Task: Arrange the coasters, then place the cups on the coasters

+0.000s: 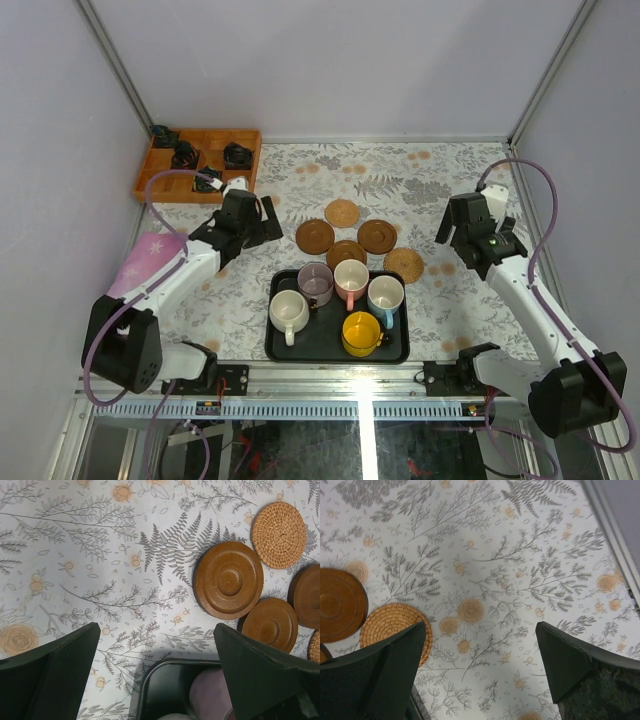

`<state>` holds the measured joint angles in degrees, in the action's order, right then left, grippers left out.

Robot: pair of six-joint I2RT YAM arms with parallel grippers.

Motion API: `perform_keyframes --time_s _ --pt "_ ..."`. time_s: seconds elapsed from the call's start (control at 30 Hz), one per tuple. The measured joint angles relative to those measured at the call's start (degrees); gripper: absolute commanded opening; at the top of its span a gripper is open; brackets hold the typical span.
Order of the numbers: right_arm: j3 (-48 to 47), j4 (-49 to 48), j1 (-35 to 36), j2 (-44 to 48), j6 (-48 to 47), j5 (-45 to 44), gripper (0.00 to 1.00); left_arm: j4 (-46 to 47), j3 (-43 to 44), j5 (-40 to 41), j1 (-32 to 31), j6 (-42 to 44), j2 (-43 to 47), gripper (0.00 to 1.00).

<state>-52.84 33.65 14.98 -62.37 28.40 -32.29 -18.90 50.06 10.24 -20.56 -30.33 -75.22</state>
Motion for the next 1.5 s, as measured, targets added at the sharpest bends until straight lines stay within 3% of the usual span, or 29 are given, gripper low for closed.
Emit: perform_keyframes --time_s 0.1,0.2,0.23,0.33,0.37,0.4,0.57,0.6,0.67,0.73,0.87,1.5 --pt "1.14 -0.63 0.0 -0.39 -0.79 2.58 0.8 1.2 0.46 -2.51 0.0 1.62 -1.75 0.86" --pt "2.03 -0.85 0.0 -1.44 -1.2 5.77 0.54 2.36 1.16 -5.53 0.0 3.19 -4.48 0.7" --pt "2.49 -0.98 0.0 -1.79 -1.36 6.93 0.44 2.49 1.44 -6.47 0.0 3.56 -5.46 0.61" --pt "4.07 -1.25 0.0 -2.19 -1.88 10.25 0.17 3.15 2.25 -9.81 -0.02 4.61 -8.48 0.1" --pt "4.63 -1.36 0.0 -2.19 -1.81 11.39 0.09 3.23 2.64 -11.13 -0.02 5.33 -9.6 0.01" --pt "5.18 -1.44 0.0 -2.19 -1.81 12.5 0.02 3.54 3.02 -12.26 -0.04 5.64 -10.69 0.0" --pt "6.25 -1.86 0.0 -2.47 -1.88 16.59 0.0 4.63 6.43 -17.51 -0.59 7.02 -16.13 0.0" --pt "6.25 -2.21 0.0 -2.71 -1.92 17.27 0.0 4.92 7.13 -18.25 -0.72 7.19 -17.07 0.06" --pt "6.25 -3.23 0.0 -3.45 -2.14 19.1 0.0 5.29 9.07 -19.96 -1.16 7.93 -19.3 0.38" --pt "6.29 -4.11 0.0 -4.42 -2.47 20.79 0.0 5.49 10.62 -20.92 -1.68 9.16 -21.0 0.21" --pt "6.58 -6.05 0.0 -6.84 -3.02 24.15 0.0 5.66 13.25 -22.91 -2.69 9.73 -23.89 0.0" --pt "5.66 -13.46 0.0 -23.1 -3.43 33.4 0.0 5.16 20.02 -24.92 -3.3 9.81 -36.04 0.05"
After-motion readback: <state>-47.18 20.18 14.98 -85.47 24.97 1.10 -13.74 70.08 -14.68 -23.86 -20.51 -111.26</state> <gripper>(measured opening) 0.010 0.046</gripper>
